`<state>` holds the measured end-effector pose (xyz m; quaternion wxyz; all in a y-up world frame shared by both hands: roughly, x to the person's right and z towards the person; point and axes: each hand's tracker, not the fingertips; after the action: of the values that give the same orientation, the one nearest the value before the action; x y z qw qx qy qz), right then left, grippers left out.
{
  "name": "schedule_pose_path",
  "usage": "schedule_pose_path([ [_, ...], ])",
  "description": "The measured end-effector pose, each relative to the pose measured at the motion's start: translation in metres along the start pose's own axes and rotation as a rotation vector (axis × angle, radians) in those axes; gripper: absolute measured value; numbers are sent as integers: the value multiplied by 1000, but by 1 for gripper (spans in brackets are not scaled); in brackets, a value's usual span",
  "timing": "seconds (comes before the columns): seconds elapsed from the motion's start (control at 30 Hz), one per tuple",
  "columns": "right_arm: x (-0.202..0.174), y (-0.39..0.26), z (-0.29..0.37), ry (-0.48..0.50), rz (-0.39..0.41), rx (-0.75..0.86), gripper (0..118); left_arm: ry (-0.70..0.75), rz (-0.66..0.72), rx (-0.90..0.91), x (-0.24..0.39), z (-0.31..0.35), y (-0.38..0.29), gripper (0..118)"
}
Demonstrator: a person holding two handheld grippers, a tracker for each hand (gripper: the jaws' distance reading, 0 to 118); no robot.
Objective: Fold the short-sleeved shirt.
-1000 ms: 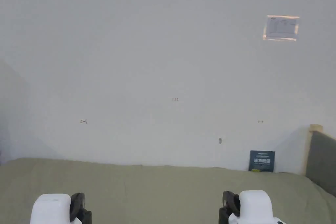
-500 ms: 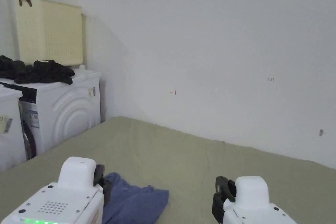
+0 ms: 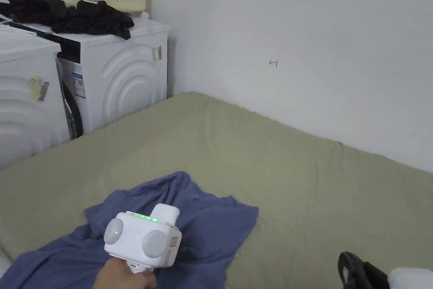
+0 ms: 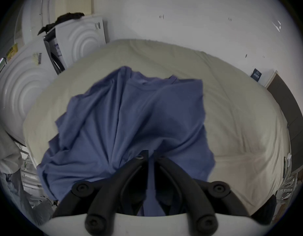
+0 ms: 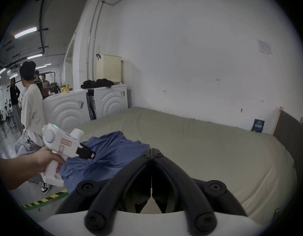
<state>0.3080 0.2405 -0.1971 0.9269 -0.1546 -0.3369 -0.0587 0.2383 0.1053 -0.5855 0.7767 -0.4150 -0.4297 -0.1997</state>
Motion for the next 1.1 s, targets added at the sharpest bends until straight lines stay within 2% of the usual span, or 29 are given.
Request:
schedule_pose_path([
  [0.03, 3, -2, -6, -4, -3, -12, 0, -3, 2, -4, 0, -11, 2, 31],
  [0.07, 5, -5, -13, -9, -2, -25, 0, -16, 6, -10, -2, -22, 4, 80],
  [0.1, 8, -8, -19, -15, 2, -40, 0, -33, 19, -12, -5, -30, 5, 108],
  [0.13, 9, -11, -24, -18, 3, -48, 0, -37, 24, -13, -5, -39, 7, 118],
  [0.43, 13, -34, -54, -36, -8, -130, 0, -58, 17, 7, 11, -95, 32, 118],
  [0.5, 13, -36, -56, -34, -9, -139, 0, 8, 1, -48, 16, -112, 34, 118],
  [0.57, 12, -37, -57, -38, -3, -145, 0, 76, -24, -93, 19, -125, 30, 117],
  [0.6, 12, -37, -56, -38, 2, -147, 0, 46, -12, -75, 18, -125, 27, 113],
  [0.63, 11, -37, -56, -40, 6, -149, 0, 36, -2, -58, 15, -119, 27, 105],
  [0.7, 11, -38, -53, -42, 15, -151, 0, 17, 16, -52, 13, -112, 26, 73],
  [0.73, 11, -38, -52, -44, 16, -149, 0, -16, 17, -44, 11, -108, 25, 73],
  [0.77, 11, -38, -50, -45, 14, -147, 0, -20, 14, -32, 11, -102, 27, 65],
  [0.8, 12, -38, -49, -44, 9, -144, 0, -20, 12, -3, 10, -97, 27, 32],
  [0.83, 12, -38, -48, -45, 2, -142, 0, -29, 12, 27, 8, -93, 28, 7],
  [1.03, 10, -36, -37, -45, 6, -133, 0, -79, 100, 42, -3, -84, 29, 7],
  [1.1, 12, -36, -34, -47, 6, -127, 0, -208, 164, 103, -3, -69, 31, 7],
])
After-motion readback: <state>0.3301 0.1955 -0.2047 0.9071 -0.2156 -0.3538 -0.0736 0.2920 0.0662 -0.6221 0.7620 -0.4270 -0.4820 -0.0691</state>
